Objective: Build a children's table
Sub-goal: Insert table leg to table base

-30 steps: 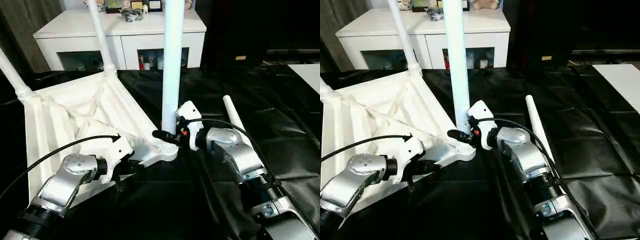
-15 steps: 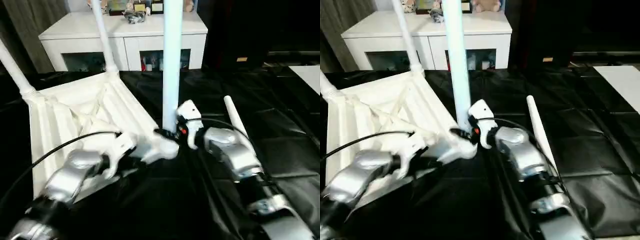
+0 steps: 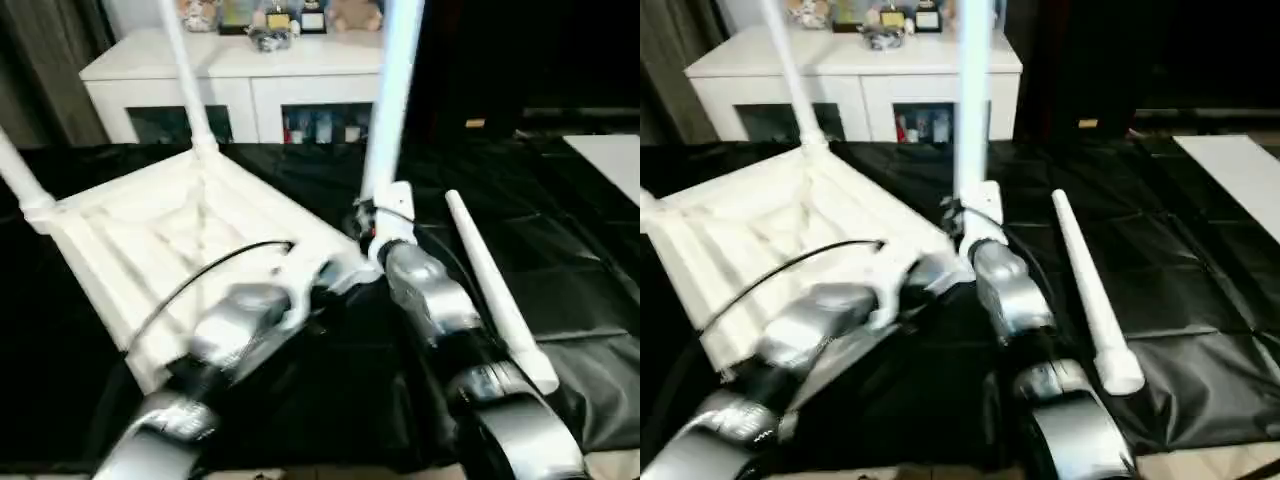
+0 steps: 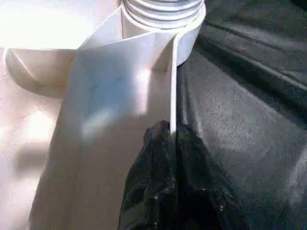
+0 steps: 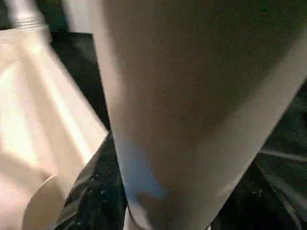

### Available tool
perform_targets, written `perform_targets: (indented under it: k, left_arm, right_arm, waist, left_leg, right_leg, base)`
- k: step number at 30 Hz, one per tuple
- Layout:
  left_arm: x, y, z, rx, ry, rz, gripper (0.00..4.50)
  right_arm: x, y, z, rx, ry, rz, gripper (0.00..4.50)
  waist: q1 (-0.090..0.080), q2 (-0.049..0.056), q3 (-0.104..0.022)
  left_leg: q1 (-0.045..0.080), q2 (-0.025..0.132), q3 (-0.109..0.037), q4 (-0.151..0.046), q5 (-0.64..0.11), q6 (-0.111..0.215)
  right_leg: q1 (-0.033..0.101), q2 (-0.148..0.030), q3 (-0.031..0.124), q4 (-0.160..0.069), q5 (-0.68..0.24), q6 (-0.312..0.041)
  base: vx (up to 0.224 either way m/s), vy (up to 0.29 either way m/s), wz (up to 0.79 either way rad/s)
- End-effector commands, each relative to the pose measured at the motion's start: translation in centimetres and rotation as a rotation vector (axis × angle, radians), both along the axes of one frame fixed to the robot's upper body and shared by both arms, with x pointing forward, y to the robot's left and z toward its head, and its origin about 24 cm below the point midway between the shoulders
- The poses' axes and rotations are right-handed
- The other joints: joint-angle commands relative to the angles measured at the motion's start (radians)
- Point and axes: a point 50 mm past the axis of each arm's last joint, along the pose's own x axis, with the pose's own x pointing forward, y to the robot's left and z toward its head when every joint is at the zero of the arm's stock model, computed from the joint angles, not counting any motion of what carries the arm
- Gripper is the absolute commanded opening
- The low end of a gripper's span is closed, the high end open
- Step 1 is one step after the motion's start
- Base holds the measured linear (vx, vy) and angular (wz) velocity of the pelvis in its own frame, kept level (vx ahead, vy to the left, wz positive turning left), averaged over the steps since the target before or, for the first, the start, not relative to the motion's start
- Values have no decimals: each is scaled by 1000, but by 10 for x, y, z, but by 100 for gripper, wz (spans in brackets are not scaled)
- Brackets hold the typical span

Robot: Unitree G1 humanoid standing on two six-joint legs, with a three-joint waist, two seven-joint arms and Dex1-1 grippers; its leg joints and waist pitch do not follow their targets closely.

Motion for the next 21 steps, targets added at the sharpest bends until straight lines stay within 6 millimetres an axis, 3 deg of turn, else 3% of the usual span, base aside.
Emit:
perform_targets:
  k: [1,2,3,4,5,6,7,8,9,10,11,12,14,15,18,21]
  left_arm:
    - [14,19,3,75,-54,184,0]
    - [14,20,3,78,-55,180,0]
    - [14,21,3,81,-57,177,0]
    - [14,22,3,85,-60,172,0]
    - [14,22,3,85,-60,172,0]
    - [14,24,3,91,-63,167,0]
    - [14,24,3,91,-63,167,0]
    - [15,27,2,99,-65,167,0]
    - [15,27,2,99,-66,168,0]
    - [17,29,3,101,-68,168,0]
    - [17,30,3,102,-70,168,0]
    - [18,30,4,103,-72,167,0]
    - [19,32,5,105,-80,167,0]
    - [19,32,6,106,-81,167,0]
    - [20,34,7,108,-87,159,0]
    - [20,35,8,108,-88,151,0]
  right_arm:
    - [-30,18,-55,33,268,32,184]
    - [-29,18,-54,34,267,29,184]
    - [-29,18,-54,35,267,26,184]
    - [-28,19,-53,26,260,29,184]
    - [-28,19,-53,26,260,29,184]
    - [-26,19,-52,19,253,26,184]
    - [-26,19,-52,19,253,26,184]
    - [-24,20,-50,15,243,15,184]
    - [-24,20,-50,15,242,14,184]
    - [-23,20,-49,23,233,7,184]
    - [-22,20,-48,28,227,8,184]
    - [-21,20,-47,32,223,10,184]
    - [-20,22,-45,36,210,20,184]
    - [-20,22,-44,35,207,22,184]
    - [-18,25,-40,56,189,41,184]
    - [-16,27,-37,83,179,52,184]
  waist:
    - [5,5,-34]
    - [68,-10,-48]
    - [19,-96,-55]
    - [14,-75,-29]
    - [22,-59,-43]
    - [20,-38,-42]
    - [12,-44,-41]
    - [-3,-23,-48]
    - [-20,-24,-33]
    - [-40,-25,-35]
    - [-40,-25,-37]
    - [-40,-32,-42]
    - [-37,-34,-44]
    - [-36,-35,-43]
    - [-35,-38,-39]
    - [-33,-39,-46]
  left_leg:
    - [-23,96,-12,-220,-868,-114]
    - [-32,77,67,-240,-762,-103]
    - [134,58,23,32,-433,-73]
    - [23,23,-83,108,-85,39]
    - [-38,48,-110,47,-27,-9]
    - [-17,67,-99,-16,-67,-53]
    - [17,66,-88,-26,-152,-50]
    - [65,83,-78,-41,-339,-79]
    - [53,78,-67,-50,-454,-85]
    - [51,65,-63,-58,-588,-87]
    - [51,64,-63,-61,-591,-85]
    - [46,63,-59,-62,-548,-70]
    - [40,65,-49,-65,-455,-47]
    - [39,65,-47,-65,-443,-44]
    - [41,64,-41,-63,-467,-45]
    - [30,65,-42,-67,-413,-41]
  right_leg:
    - [62,12,-39,93,-262,-72]
    - [53,17,-35,128,-179,-71]
    - [-111,-130,43,-94,-645,-58]
    - [-36,-197,122,-129,-841,-93]
    - [57,-155,55,-58,-632,-119]
    - [36,-86,17,-35,-460,-130]
    - [-16,-15,3,-12,-319,-115]
    - [-34,-14,11,-4,-143,-150]
    - [-36,-14,15,-16,-181,-158]
    - [-24,-20,19,-35,-296,-136]
    - [-20,-25,19,-41,-314,-122]
    - [-14,-31,22,-46,-299,-108]
    - [-10,-35,28,-49,-248,-107]
    - [-11,-36,29,-50,-247,-109]
    - [-20,-40,32,-64,-361,-100]
    - [-12,-43,32,-61,-345,-85]
  base:
    - [-101,12,20]
    - [-101,12,20]
    - [32,-100,30]
    - [168,-52,-28]
    - [168,-52,-28]
    - [79,76,-39]
    - [-50,39,18]
    - [-50,39,18]
    - [-60,-3,23]
    - [0,0,0]
    - [0,0,0]
    - [0,0,0]
    - [0,0,0]
    - [0,0,0]
    - [0,0,0]
    - [0,0,0]
